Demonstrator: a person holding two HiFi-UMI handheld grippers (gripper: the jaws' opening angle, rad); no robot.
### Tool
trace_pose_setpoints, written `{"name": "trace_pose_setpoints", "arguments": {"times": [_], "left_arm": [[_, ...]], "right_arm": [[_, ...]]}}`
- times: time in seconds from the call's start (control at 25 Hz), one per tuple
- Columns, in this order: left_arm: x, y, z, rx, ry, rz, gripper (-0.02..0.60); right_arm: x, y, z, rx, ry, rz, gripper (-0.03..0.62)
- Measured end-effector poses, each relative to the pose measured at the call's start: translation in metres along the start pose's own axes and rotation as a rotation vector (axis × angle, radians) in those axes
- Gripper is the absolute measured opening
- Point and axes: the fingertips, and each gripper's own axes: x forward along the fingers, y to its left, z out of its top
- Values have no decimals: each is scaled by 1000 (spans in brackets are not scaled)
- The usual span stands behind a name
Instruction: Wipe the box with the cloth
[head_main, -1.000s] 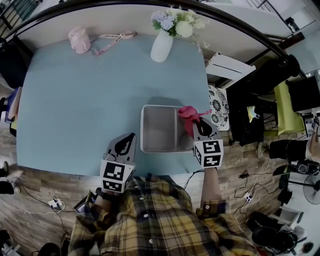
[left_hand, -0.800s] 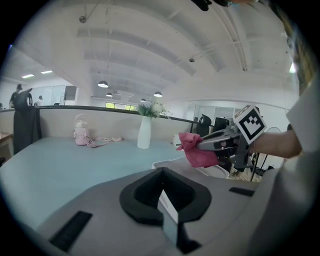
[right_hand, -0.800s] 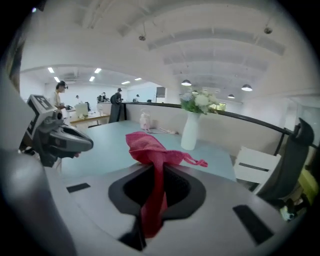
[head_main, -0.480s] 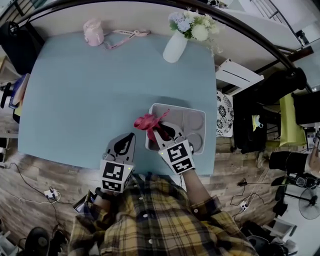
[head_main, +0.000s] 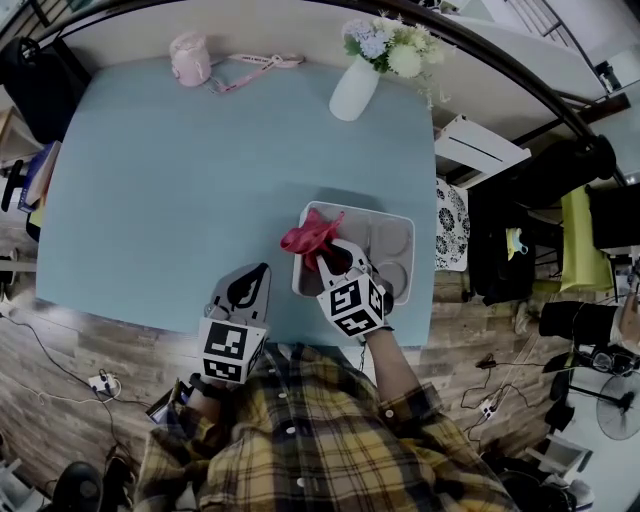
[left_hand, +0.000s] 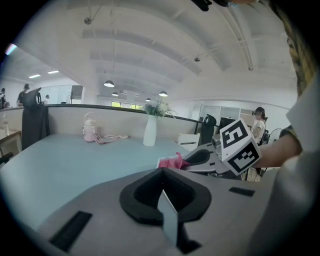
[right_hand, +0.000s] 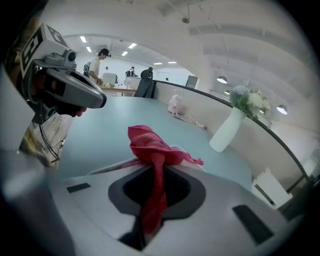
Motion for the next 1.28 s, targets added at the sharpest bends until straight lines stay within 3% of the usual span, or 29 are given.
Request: {"name": "trace_pose_setpoints", "arguments": {"times": [0.84, 1.28], "left_arm": [[18, -16, 5, 44, 11, -42, -6], [26, -18, 9, 53, 11, -50, -6]], "right_arm": [[-56, -66, -68, 89, 89, -193, 44], [-90, -107, -124, 152, 180, -309, 44]]}}
